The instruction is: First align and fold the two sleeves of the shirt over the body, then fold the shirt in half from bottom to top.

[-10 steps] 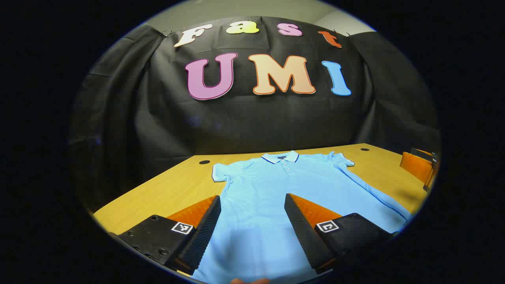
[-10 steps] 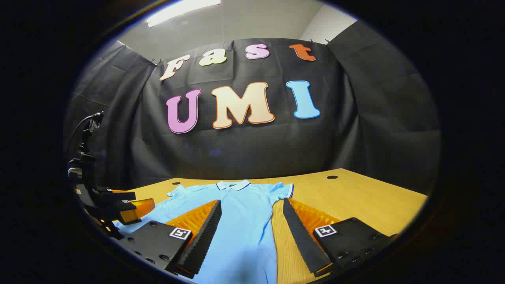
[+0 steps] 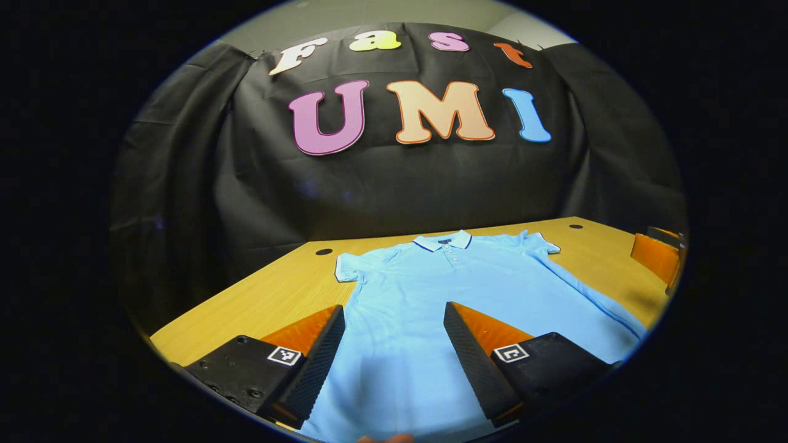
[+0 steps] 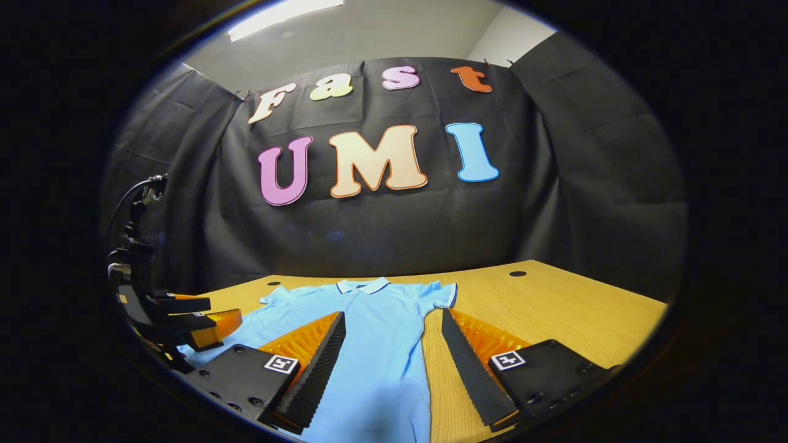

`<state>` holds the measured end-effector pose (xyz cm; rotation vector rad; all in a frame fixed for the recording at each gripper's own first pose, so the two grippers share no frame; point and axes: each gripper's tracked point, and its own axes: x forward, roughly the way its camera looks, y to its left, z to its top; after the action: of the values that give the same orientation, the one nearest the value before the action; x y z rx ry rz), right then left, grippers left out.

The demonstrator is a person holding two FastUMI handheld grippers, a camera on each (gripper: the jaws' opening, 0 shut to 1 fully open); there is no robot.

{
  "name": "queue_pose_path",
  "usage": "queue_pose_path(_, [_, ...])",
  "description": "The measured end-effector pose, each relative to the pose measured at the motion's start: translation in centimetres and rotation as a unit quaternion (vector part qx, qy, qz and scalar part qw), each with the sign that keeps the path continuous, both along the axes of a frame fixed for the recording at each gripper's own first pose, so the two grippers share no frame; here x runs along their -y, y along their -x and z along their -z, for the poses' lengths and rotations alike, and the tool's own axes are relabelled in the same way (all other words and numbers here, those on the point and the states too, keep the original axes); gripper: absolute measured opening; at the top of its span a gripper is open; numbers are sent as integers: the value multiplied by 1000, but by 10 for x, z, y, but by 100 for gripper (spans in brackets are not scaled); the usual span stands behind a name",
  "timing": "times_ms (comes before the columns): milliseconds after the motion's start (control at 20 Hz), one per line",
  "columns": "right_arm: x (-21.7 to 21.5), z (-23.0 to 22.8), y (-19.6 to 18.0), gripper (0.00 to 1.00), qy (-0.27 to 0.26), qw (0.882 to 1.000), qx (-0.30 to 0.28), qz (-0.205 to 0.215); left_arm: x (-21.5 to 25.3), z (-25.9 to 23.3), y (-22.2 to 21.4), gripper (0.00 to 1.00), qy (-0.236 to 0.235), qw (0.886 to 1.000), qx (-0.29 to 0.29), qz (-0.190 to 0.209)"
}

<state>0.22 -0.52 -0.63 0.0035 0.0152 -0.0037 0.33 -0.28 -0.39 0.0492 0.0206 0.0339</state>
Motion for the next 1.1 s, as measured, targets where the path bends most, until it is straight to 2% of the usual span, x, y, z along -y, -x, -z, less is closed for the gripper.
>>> queue_pose_path(350, [2, -2, 0, 97, -8, 1000, -6, -5, -3, -5, 3, 97, 8, 1000, 17, 0])
queue_pose_path(600, [3, -28, -13, 97, -25, 999, -21, -27, -8, -8, 5, 97, 29, 999, 28, 0])
queue_pose_path(900, [27, -54, -75, 97, -5, 997, -67, -28, -21, -4, 4, 97, 111, 993, 22, 18])
queue_pose_path(1100, [51, -49, -135, 97, 12, 993, -114, -14, -16, -5, 4, 98, 111, 993, 24, 26])
